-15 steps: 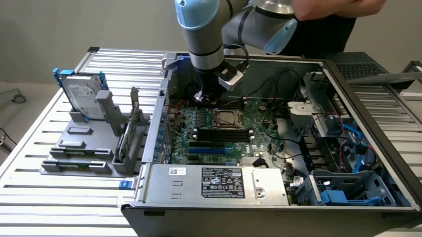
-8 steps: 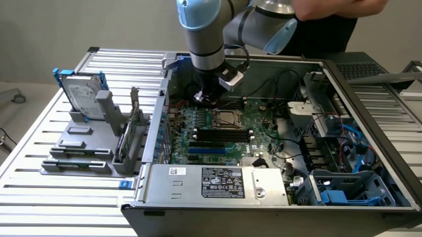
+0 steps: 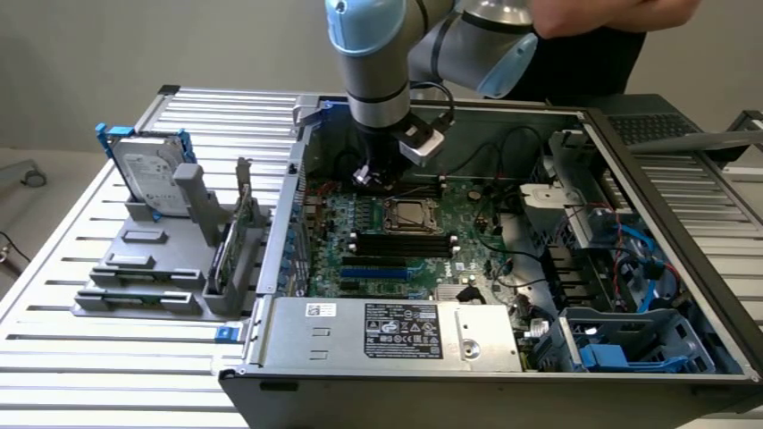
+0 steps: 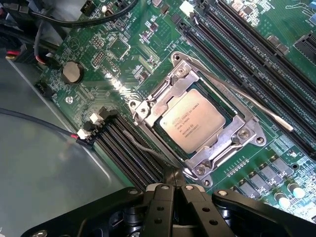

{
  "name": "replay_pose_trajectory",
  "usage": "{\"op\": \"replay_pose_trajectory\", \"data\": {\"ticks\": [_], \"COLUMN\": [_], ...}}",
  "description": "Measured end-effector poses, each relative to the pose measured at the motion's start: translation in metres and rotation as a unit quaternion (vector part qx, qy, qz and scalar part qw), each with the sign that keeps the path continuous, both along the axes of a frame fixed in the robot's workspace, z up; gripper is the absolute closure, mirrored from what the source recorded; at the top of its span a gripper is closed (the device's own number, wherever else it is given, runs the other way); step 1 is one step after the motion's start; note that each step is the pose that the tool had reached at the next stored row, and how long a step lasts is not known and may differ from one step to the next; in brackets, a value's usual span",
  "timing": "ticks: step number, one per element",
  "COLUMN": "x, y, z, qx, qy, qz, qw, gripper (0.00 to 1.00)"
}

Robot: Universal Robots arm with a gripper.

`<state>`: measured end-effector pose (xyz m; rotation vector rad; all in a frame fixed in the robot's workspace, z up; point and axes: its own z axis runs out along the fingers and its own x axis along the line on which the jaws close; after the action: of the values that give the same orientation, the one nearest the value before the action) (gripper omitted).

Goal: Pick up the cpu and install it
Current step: 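Install the first cpu locking lever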

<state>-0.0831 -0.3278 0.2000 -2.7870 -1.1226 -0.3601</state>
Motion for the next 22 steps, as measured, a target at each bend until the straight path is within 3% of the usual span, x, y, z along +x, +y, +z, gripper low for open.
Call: {"op": "replay_pose_trajectory", "data": {"ticks": [13,22], "x": [0.0012,0.0032], "y": [0.0017,0.0021], "z": [-0.0017,-0.0022], "qx": [0.0001,-0.001], "qy": [0.0064,0.0067], "qz": [0.0,0.0], "qw": [1.0,1.0], "gripper": [0.89,0.89]}}
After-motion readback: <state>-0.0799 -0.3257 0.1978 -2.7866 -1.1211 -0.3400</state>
